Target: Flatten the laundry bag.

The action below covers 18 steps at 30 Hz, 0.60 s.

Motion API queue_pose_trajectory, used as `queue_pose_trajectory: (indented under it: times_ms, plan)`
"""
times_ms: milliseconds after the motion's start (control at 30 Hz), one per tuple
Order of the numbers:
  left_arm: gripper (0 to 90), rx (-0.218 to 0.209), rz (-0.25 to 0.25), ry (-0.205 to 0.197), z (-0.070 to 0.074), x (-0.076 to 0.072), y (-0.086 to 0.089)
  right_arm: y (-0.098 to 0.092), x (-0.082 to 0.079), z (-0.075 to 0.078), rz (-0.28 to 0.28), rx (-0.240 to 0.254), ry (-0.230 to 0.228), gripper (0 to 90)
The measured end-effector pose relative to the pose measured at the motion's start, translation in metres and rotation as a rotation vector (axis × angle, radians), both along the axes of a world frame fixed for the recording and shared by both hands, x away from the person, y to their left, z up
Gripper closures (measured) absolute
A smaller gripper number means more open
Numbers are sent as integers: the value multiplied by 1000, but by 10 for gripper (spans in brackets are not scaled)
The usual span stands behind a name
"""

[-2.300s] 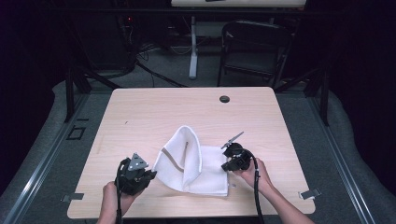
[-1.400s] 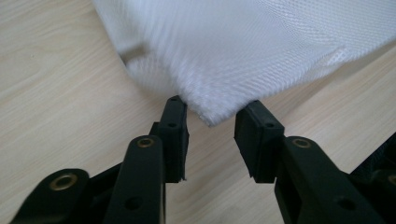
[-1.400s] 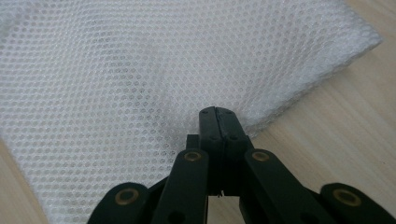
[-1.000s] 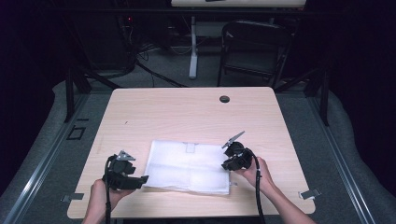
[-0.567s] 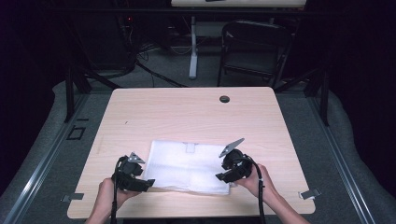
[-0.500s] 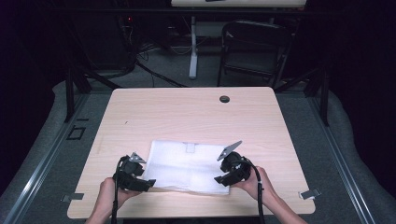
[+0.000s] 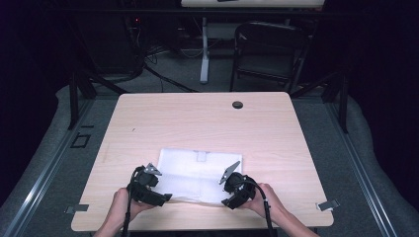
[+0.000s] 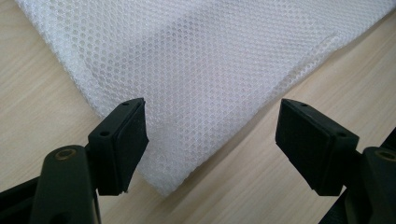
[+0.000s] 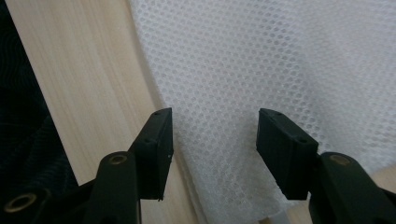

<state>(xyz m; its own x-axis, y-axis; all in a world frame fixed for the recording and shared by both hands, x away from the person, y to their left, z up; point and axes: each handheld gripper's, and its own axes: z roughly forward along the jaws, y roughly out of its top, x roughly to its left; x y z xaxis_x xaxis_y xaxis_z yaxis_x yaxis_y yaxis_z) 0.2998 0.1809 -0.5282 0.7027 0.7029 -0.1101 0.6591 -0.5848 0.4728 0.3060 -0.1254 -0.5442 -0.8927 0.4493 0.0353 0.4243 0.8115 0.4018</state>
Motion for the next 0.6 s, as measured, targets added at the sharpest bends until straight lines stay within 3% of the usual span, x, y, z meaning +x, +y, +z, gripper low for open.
queue_pose_trajectory:
  times_ms: [67, 300, 600]
  plan:
    - [246, -3, -5, 4, -1, 1, -1, 2, 0, -4, 11, -26, 1, 566]
    - [232, 6, -36, 25, -6, 3, -7, 2, 2, -7, 23, -30, -3, 846]
    - [254, 24, -72, 15, -7, 0, -12, -1, 3, -1, 13, -11, -9, 886]
